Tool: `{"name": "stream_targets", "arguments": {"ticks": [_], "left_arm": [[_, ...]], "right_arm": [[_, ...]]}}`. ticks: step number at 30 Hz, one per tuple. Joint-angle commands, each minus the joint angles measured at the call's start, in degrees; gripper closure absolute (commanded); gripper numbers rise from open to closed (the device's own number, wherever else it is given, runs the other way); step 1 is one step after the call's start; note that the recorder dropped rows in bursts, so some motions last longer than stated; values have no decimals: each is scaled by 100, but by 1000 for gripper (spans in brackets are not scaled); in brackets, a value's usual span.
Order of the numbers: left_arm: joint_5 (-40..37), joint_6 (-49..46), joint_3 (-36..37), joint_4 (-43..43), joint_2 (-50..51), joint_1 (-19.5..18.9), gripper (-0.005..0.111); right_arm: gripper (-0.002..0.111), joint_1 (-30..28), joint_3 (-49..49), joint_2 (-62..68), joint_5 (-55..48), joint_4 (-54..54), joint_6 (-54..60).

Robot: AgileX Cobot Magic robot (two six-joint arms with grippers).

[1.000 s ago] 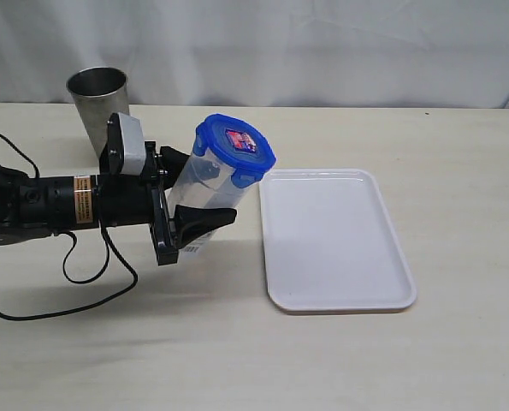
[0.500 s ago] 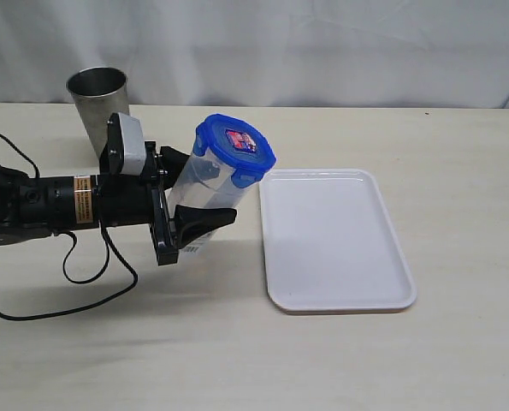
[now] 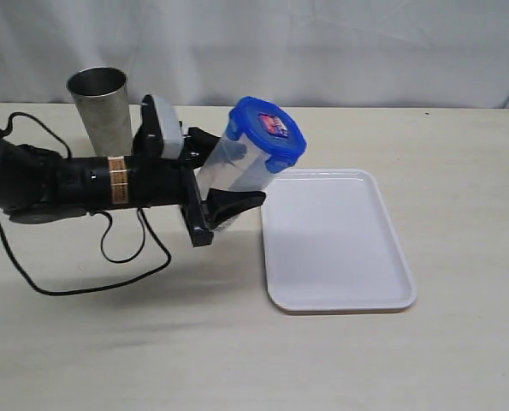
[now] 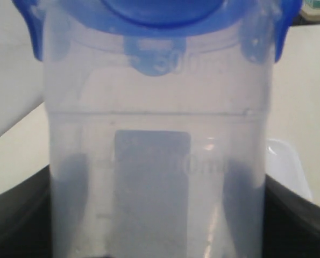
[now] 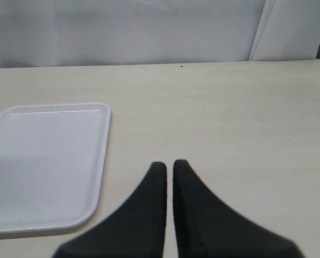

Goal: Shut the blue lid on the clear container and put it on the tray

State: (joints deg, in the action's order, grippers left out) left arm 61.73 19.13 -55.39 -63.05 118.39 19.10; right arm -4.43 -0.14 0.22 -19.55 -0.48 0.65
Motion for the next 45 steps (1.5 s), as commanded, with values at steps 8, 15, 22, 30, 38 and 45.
{"name": "stream_targets", "arguments": {"ticks": [8,15,22,30,38,45], "left_arm": [[-2935,-919,-1422,103,-42,982,107],[-4282,-2513,-1854,22,-4,1440,107],[-4764,-4125,-1875,22,-3,1597,107],[-4974,-6512,-1875,11,-3,1700,107],[-5055,-7589,-1875,-138,-3,2002,107],[-5203,-8507,-1875,-77,-3,2262,107]], "right_arm": [[104,-27,14,-22,-24,7,-21],[104,-27,14,-22,-24,7,-21],[104,-27,14,-22,-24,7,-21],[104,-27,14,-22,-24,7,-21],[104,-27,14,-22,-24,7,-21],[104,-27,14,-22,-24,7,-21]]}}
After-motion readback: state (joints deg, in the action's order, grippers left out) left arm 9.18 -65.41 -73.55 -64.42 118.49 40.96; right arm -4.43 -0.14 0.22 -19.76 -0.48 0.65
